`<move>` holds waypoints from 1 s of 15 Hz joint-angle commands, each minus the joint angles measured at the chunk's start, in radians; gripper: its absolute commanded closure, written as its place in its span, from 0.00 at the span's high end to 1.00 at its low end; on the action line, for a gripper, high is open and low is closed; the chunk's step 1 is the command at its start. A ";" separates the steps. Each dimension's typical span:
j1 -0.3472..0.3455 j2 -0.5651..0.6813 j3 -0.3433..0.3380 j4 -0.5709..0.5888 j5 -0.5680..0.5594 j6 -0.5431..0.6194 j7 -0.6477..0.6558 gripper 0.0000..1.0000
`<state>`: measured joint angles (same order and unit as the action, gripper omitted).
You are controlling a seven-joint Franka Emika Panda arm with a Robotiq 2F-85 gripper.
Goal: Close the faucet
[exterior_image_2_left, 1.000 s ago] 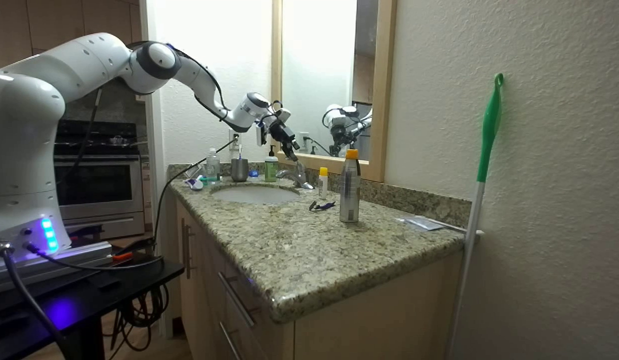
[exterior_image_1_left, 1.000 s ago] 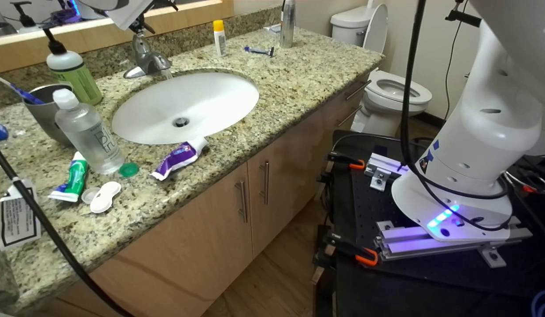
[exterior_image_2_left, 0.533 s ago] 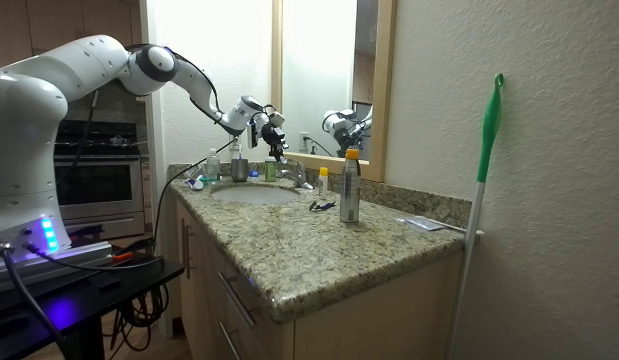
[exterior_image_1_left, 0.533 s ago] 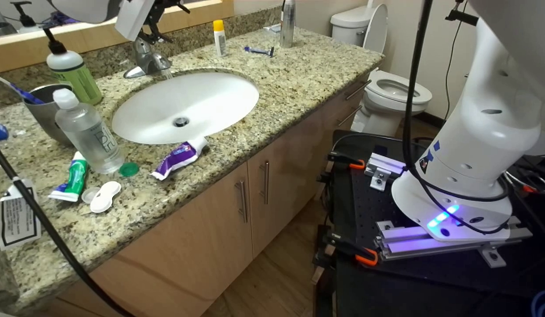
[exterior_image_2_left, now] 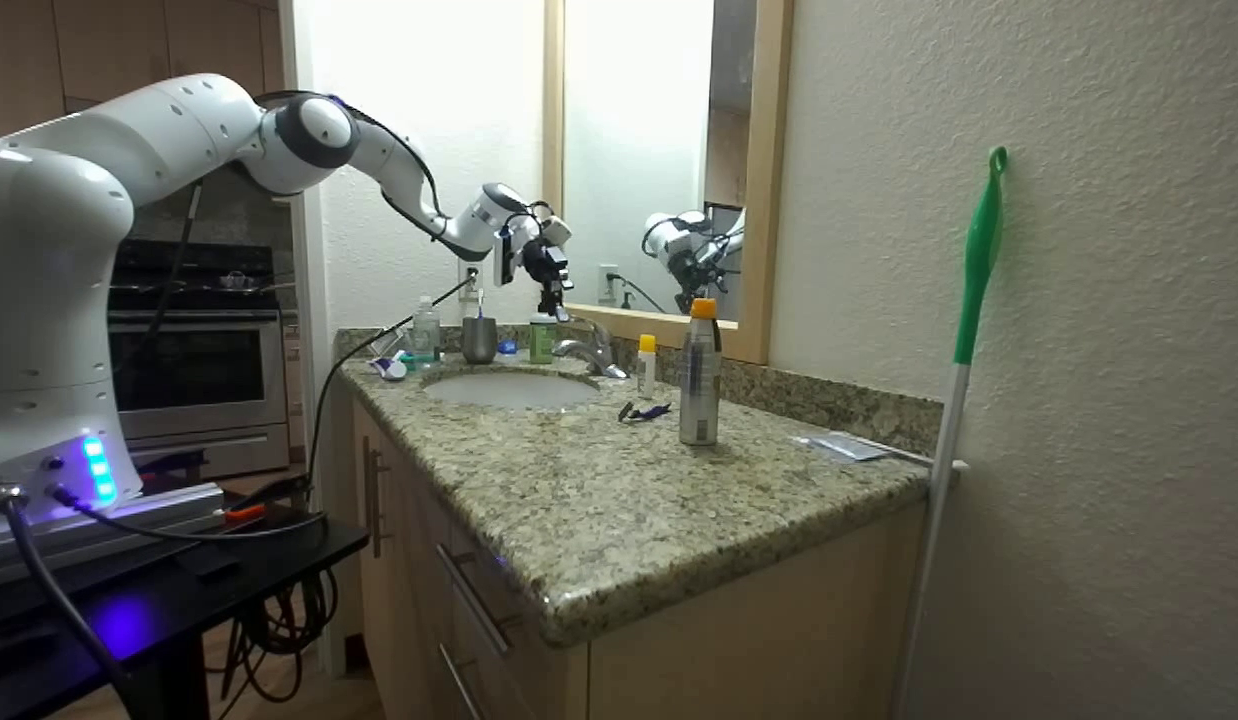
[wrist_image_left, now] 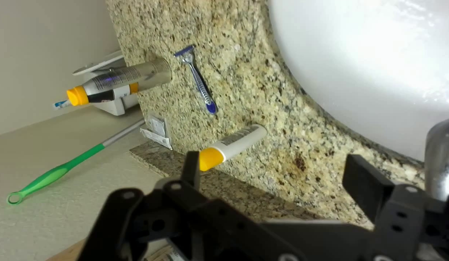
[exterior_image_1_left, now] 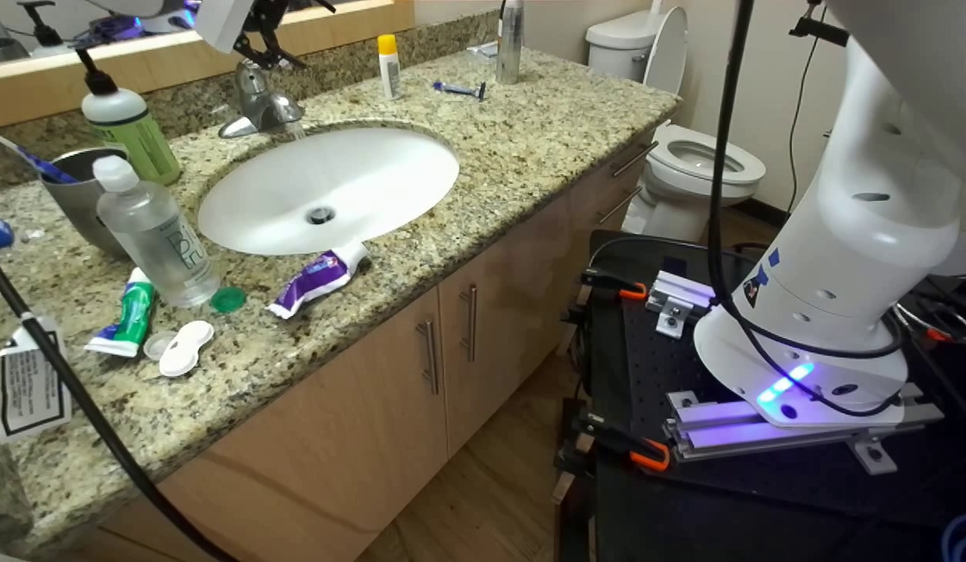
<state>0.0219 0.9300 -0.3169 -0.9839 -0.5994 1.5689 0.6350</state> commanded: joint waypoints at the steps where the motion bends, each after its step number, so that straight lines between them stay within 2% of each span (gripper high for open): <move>1: 0.001 -0.007 0.006 0.014 0.001 -0.040 -0.034 1.00; 3: 0.005 -0.013 0.007 0.022 -0.001 -0.053 -0.039 1.00; 5: 0.009 0.010 -0.021 0.035 -0.062 0.075 0.041 1.00; 8: -0.010 0.038 -0.032 0.070 -0.127 0.207 0.138 1.00; 9: -0.002 0.007 -0.012 0.033 -0.107 0.142 0.100 1.00; 15: -0.013 0.029 -0.020 0.040 -0.118 0.157 0.111 1.00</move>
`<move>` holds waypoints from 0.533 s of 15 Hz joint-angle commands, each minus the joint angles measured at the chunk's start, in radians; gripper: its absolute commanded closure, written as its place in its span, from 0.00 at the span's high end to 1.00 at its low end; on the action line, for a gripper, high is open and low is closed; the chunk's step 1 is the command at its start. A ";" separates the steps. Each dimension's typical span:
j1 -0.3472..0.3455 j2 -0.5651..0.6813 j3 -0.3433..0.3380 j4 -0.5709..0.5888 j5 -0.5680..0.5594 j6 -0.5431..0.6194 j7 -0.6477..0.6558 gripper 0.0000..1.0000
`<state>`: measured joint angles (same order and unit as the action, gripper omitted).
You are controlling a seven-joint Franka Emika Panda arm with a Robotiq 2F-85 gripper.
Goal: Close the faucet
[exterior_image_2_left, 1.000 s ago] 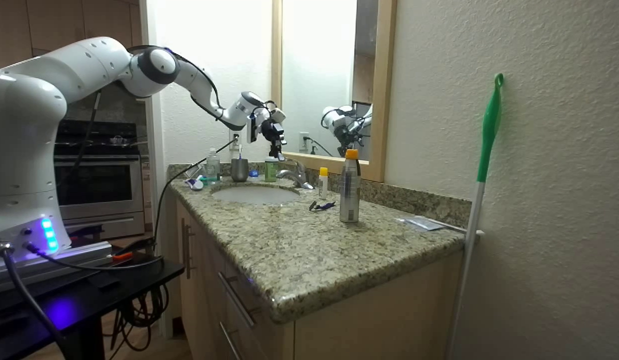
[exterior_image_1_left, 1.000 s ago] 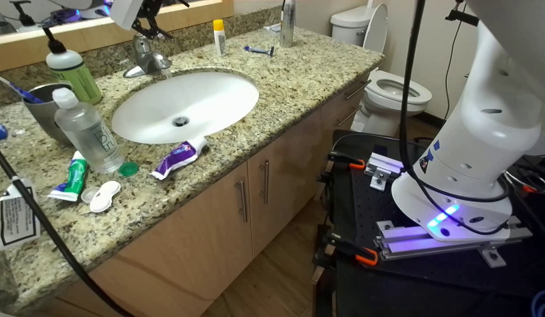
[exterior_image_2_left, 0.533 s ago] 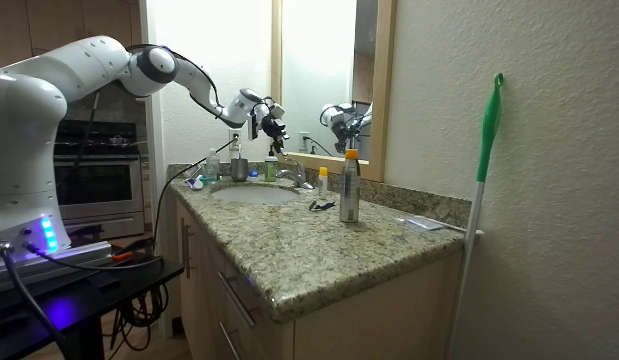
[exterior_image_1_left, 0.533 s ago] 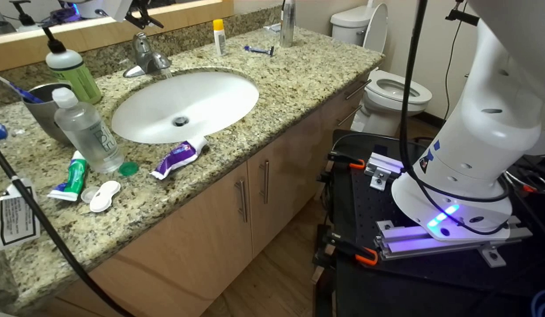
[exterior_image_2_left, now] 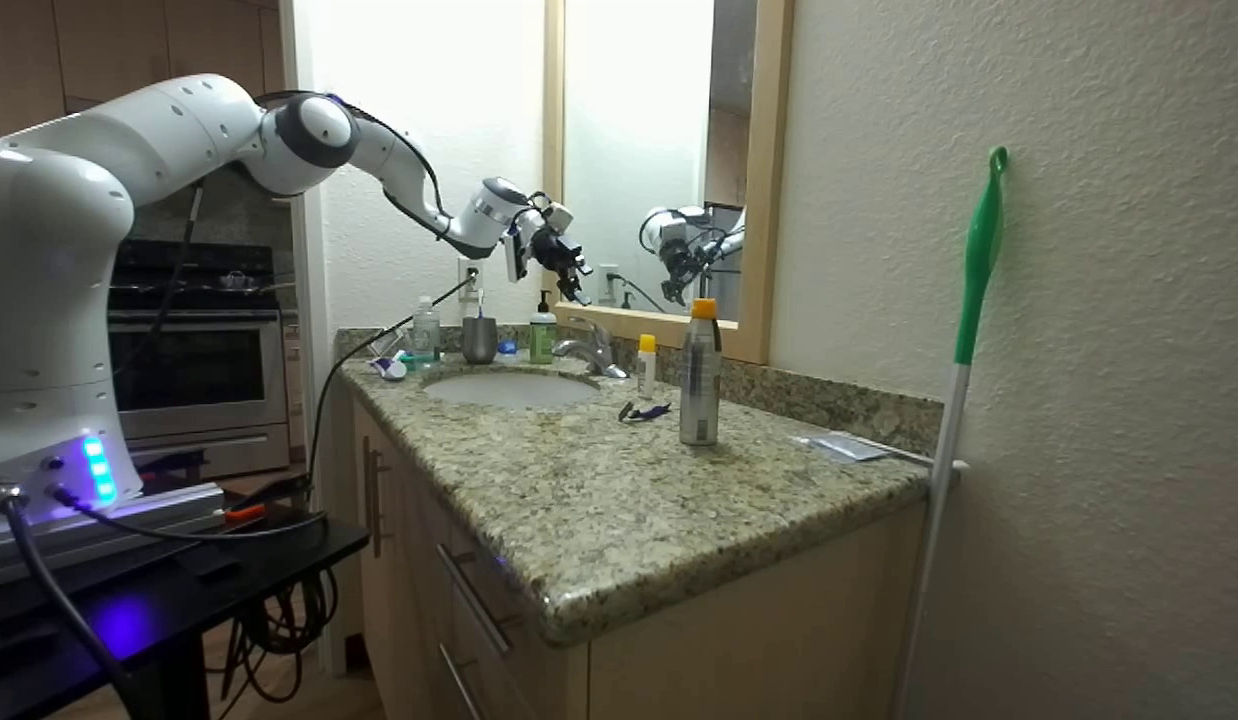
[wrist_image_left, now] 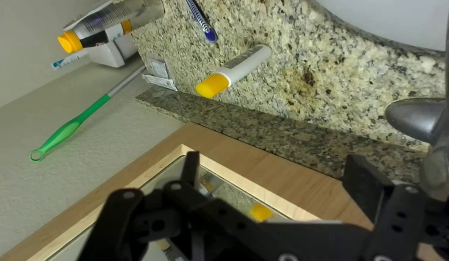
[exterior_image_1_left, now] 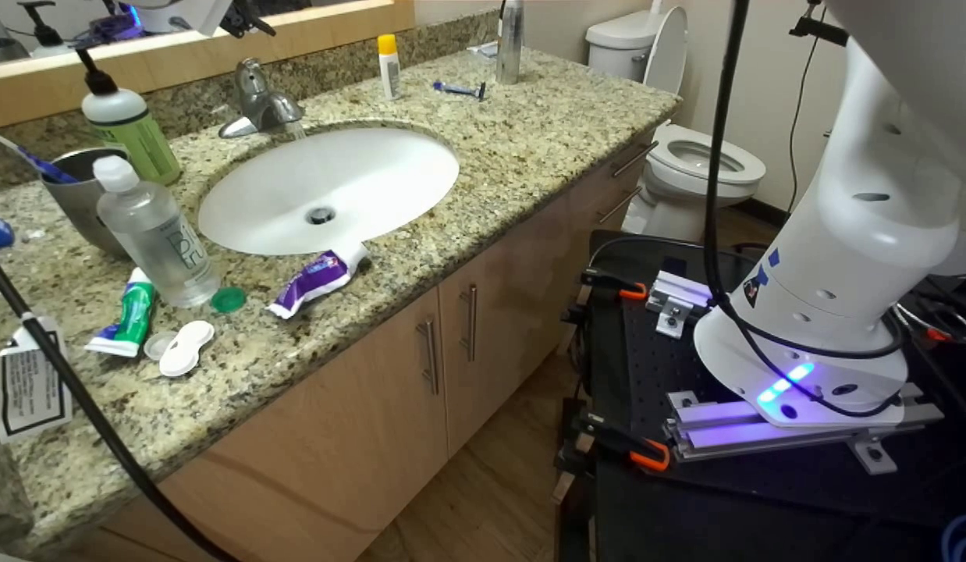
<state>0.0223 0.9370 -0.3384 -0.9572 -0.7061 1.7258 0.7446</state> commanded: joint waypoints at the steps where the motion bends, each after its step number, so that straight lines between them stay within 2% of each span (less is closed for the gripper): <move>1: -0.024 0.028 0.009 0.012 0.000 0.009 -0.001 1.00; 6: -0.038 0.059 0.032 -0.001 0.019 0.095 -0.009 1.00; 8: -0.023 0.051 0.032 -0.025 0.007 0.140 -0.007 1.00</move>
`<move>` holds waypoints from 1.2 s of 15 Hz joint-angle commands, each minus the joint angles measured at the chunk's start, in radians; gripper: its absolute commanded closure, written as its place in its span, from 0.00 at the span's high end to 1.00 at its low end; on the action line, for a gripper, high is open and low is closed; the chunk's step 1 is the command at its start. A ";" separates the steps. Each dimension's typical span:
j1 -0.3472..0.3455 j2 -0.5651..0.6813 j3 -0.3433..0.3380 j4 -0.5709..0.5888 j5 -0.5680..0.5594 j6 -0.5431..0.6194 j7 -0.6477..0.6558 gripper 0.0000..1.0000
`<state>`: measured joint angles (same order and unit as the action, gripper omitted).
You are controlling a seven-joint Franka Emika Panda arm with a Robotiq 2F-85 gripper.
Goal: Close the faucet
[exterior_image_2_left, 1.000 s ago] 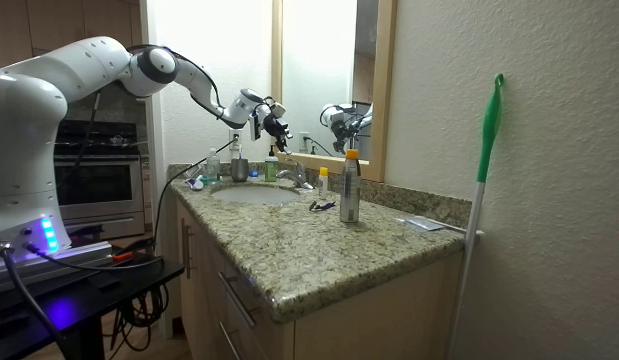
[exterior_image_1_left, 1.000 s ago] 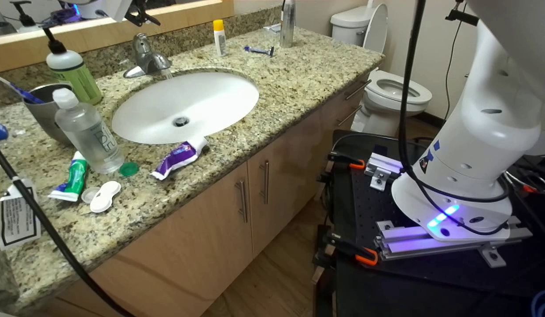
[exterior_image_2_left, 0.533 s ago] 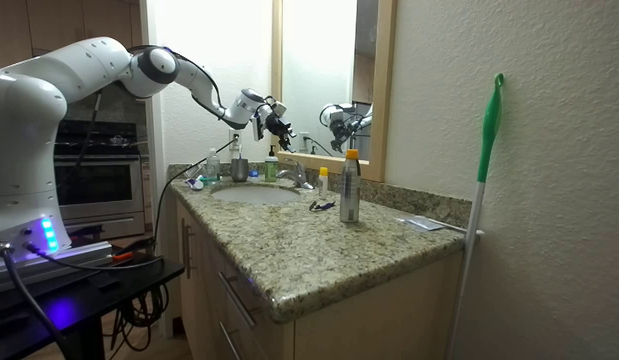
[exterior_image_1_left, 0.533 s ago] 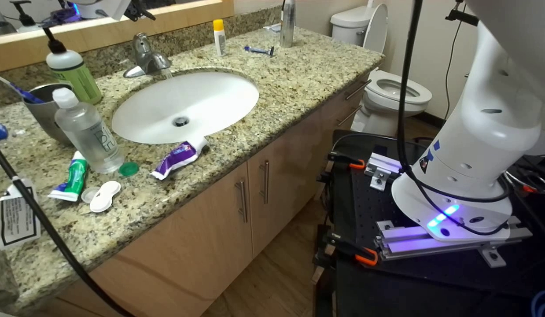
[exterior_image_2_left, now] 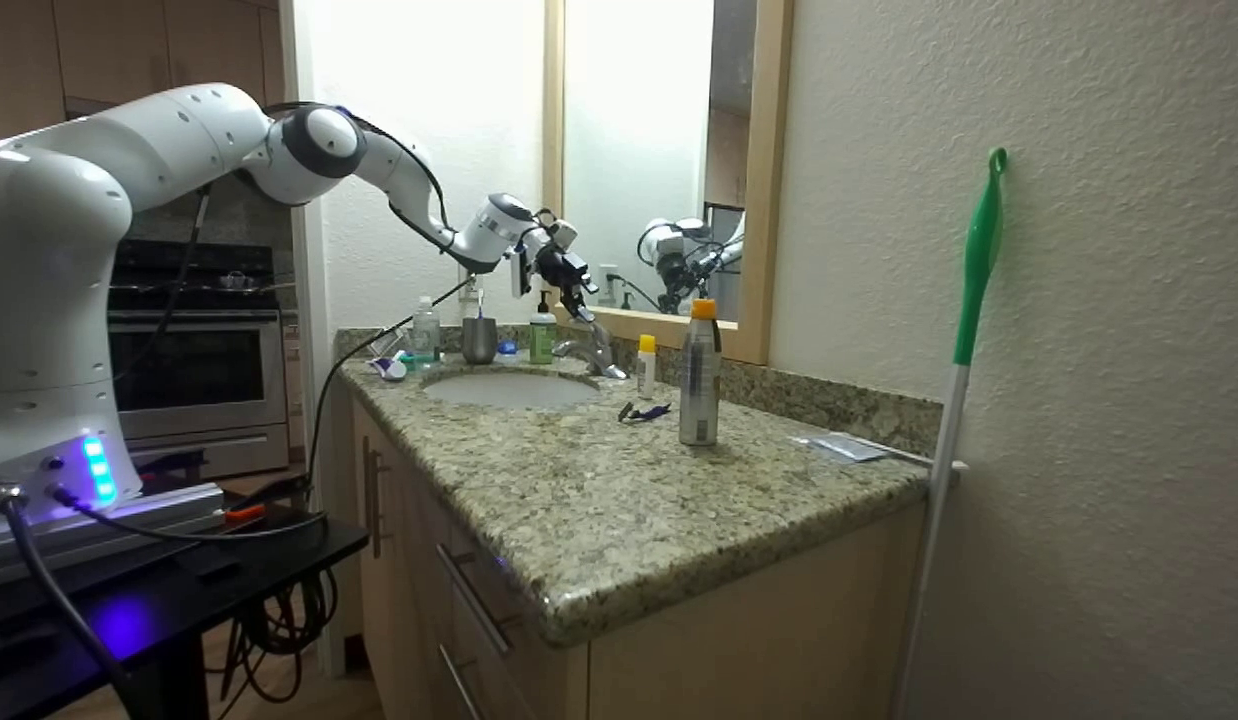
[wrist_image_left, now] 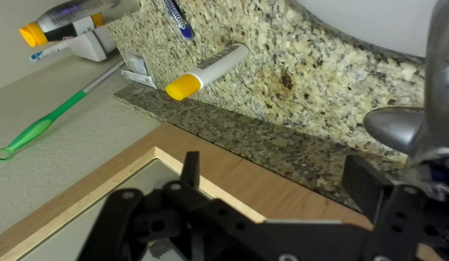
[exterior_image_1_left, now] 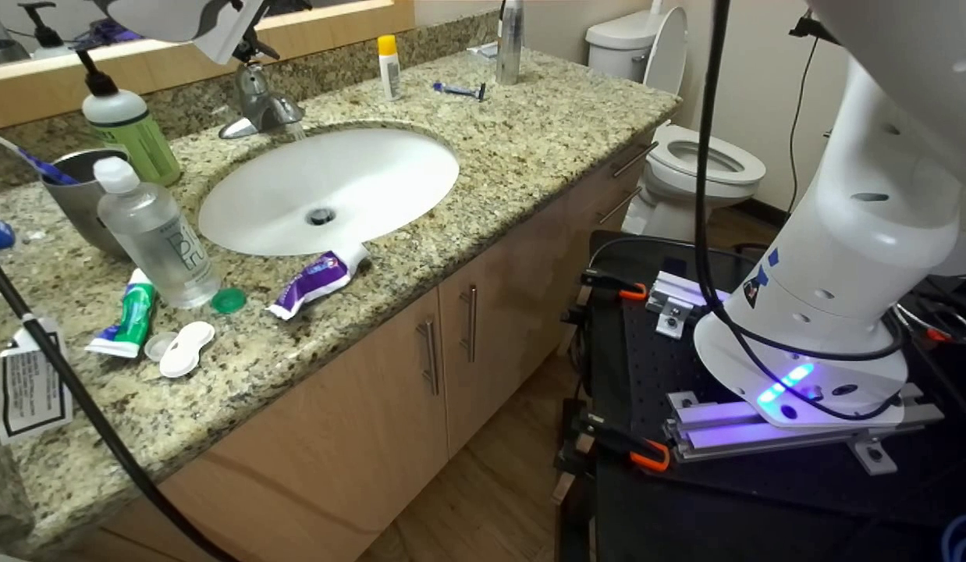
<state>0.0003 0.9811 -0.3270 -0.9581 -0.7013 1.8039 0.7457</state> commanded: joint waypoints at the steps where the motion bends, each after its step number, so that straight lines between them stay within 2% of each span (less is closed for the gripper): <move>1: 0.003 0.008 0.023 -0.032 -0.002 0.072 -0.011 1.00; 4: 0.011 0.010 0.016 -0.032 -0.003 0.064 -0.013 1.00; 7: -0.015 0.024 0.027 0.013 0.053 -0.037 -0.035 1.00; 14: -0.026 0.043 0.038 0.094 0.236 -0.378 -0.118 1.00; 18: -0.042 0.061 0.068 0.148 0.360 -0.541 -0.133 1.00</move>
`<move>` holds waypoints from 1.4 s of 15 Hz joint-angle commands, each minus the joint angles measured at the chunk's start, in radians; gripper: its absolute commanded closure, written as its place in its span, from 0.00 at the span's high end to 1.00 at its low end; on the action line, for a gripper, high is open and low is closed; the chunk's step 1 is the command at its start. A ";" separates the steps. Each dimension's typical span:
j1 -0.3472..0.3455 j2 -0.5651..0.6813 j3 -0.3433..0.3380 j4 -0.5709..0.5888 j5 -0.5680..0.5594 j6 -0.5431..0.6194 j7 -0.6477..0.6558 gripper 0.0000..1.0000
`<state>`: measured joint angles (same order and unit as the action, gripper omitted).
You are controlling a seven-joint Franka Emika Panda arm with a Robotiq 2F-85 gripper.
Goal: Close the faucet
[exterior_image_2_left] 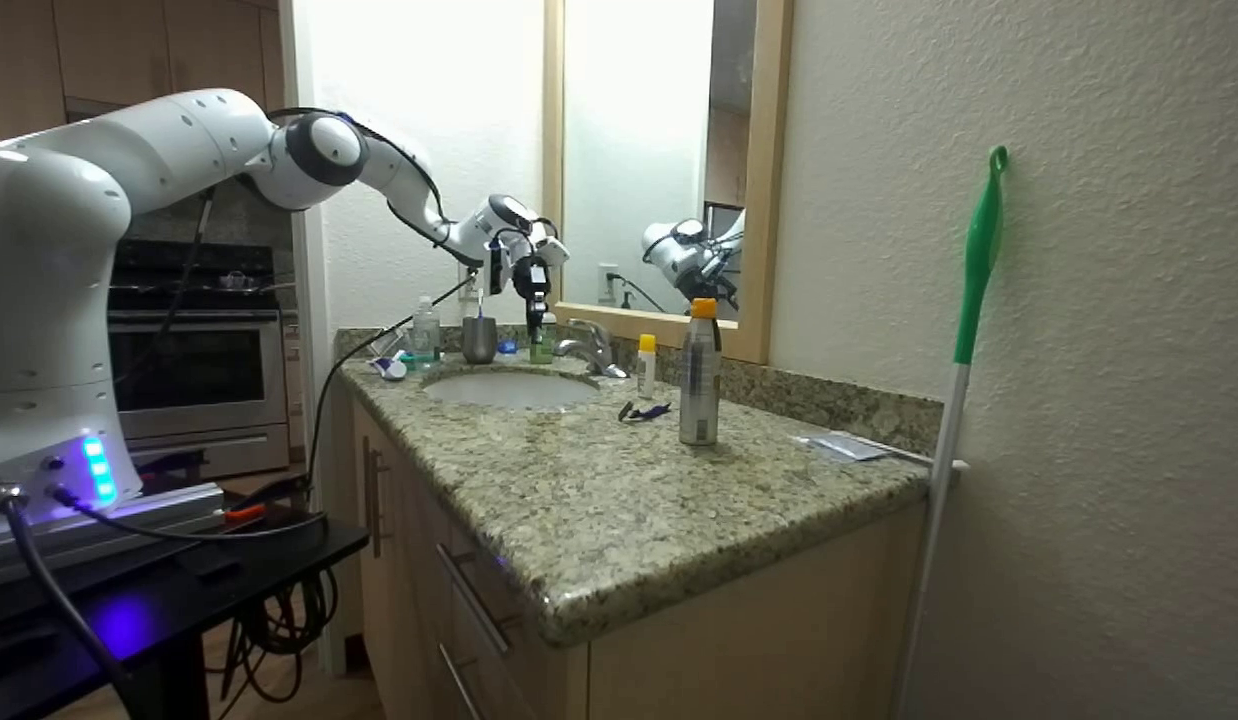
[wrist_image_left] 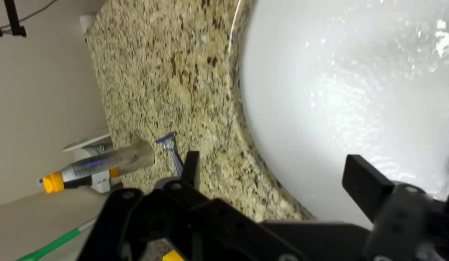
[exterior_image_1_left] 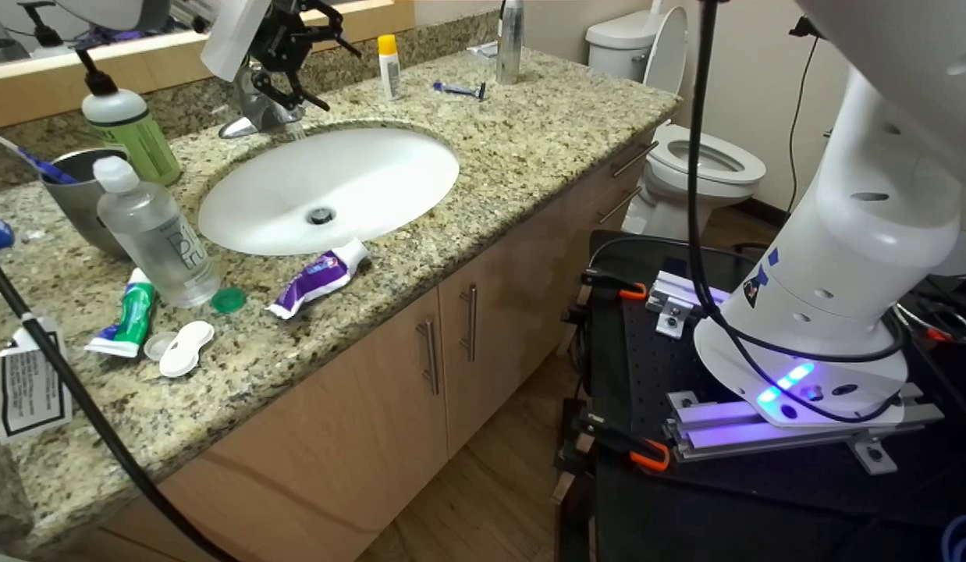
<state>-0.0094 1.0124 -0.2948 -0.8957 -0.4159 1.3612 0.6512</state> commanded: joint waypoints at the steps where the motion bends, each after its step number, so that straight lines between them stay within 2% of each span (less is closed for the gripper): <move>1: -0.033 0.028 0.041 0.100 0.094 -0.104 -0.033 1.00; 3: -0.016 0.009 0.029 0.112 0.085 -0.045 -0.020 1.00; 9: 0.021 -0.020 -0.024 0.181 -0.099 0.203 -0.034 1.00; 10: 0.016 -0.016 -0.003 0.176 -0.069 0.143 -0.009 1.00; 14: 0.000 0.016 -0.023 0.197 -0.098 0.191 0.014 1.00; 19: -0.054 0.080 -0.061 0.215 -0.118 0.197 0.063 1.00; 20: -0.035 0.055 -0.050 0.188 -0.111 0.181 0.058 1.00; 21: -0.046 0.064 -0.055 0.189 -0.112 0.184 0.061 1.00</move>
<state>-0.0560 1.0766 -0.3497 -0.7066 -0.5275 1.5453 0.7123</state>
